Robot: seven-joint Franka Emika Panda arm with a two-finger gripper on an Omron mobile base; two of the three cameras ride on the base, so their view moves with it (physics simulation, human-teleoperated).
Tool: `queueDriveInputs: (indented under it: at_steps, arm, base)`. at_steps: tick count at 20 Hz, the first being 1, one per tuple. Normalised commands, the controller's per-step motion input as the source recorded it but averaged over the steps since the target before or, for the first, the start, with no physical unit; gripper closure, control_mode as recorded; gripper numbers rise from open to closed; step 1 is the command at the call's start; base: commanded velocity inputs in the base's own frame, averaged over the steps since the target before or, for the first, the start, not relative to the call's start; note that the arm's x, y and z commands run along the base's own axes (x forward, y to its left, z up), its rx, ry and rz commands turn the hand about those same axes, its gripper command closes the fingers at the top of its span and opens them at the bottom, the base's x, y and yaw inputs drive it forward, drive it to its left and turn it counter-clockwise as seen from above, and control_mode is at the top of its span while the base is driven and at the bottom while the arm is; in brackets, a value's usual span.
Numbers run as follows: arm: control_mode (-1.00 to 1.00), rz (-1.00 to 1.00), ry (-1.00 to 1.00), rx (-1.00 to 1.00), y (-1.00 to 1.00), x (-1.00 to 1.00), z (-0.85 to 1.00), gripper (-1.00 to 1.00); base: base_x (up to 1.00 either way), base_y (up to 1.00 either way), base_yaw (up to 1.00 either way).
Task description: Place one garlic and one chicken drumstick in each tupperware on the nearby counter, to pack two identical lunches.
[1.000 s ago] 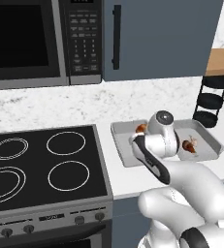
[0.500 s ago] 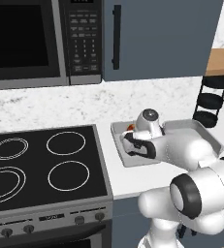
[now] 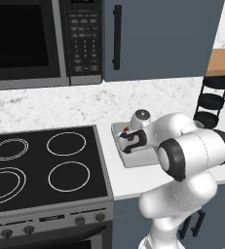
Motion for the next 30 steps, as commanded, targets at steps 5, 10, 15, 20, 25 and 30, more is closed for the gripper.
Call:
queueDriveInputs:
  at_steps: [5,10,15,20,25,30]
  arm:
    - [-1.00,0.00,0.01,0.00,0.00,0.40,-0.39,1.00]
    - [-1.00,0.00,0.00,0.00,0.01,0.26,-0.20,-1.00]
    - [-1.00,0.00,0.00,0.00,0.01,-0.08,0.04,-1.00]
    - [-1.00,-0.01,-0.03,0.01,-0.03,-0.48,0.50,-1.00]
    - [-1.00,-0.07,-0.11,0.04,-0.38,-0.86,0.87,-1.00]
    - [-1.00,-0.04,-0.17,0.06,-0.50,-0.98,0.90,-1.00]
  base:
    - [0.00,0.00,0.00]
    - [0.00,0.00,0.00]
    - [0.00,0.00,0.00]
    - [0.00,0.00,0.00]
    - [0.00,0.00,0.00]
    - [0.00,0.00,0.00]
